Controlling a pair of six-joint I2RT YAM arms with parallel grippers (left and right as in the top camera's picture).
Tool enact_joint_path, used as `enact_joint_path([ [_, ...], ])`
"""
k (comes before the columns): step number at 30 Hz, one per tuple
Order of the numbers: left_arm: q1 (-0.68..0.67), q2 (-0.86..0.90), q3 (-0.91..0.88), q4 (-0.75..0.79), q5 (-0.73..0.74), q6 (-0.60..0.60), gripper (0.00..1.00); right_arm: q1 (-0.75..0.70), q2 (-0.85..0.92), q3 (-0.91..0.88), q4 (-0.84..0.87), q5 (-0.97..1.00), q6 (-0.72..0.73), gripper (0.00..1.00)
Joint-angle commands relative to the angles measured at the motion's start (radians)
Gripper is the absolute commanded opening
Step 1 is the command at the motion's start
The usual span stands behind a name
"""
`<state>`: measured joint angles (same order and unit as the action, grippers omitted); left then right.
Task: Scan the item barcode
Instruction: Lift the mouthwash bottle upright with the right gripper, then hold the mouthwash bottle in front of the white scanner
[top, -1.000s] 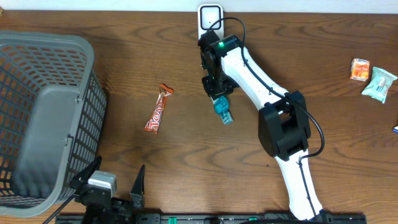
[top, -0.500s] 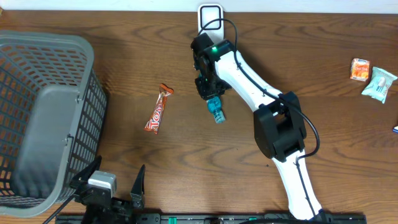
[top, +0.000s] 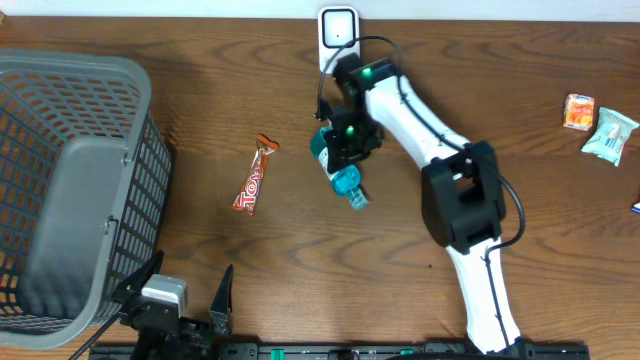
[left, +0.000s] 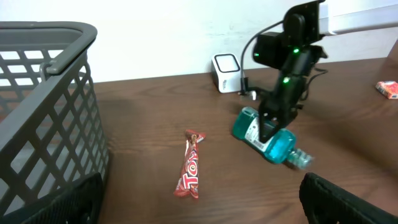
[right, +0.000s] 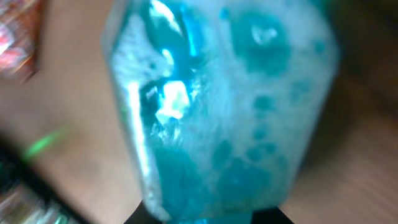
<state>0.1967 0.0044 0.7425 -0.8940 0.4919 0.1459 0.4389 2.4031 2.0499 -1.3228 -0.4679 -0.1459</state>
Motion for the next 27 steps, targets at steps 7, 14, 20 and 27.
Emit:
enact_joint_path([
  [7,0.004,-0.002,0.0,0.0,0.006,-0.002,1.0,-0.179,-0.078,0.001,-0.379,-0.542,-0.778,0.01],
  [14,0.004,-0.002,0.0,0.0,0.006,-0.002,1.0,-0.238,-0.133,-0.003,-0.38,-0.563,-0.692,0.01],
  [20,0.004,-0.002,0.0,0.0,0.006,-0.002,1.0,-0.229,-0.257,-0.003,-0.379,-0.529,-0.67,0.01],
  [27,0.004,-0.002,0.0,0.0,0.006,-0.002,1.0,-0.215,-0.405,-0.003,-0.376,-0.476,-0.626,0.01],
])
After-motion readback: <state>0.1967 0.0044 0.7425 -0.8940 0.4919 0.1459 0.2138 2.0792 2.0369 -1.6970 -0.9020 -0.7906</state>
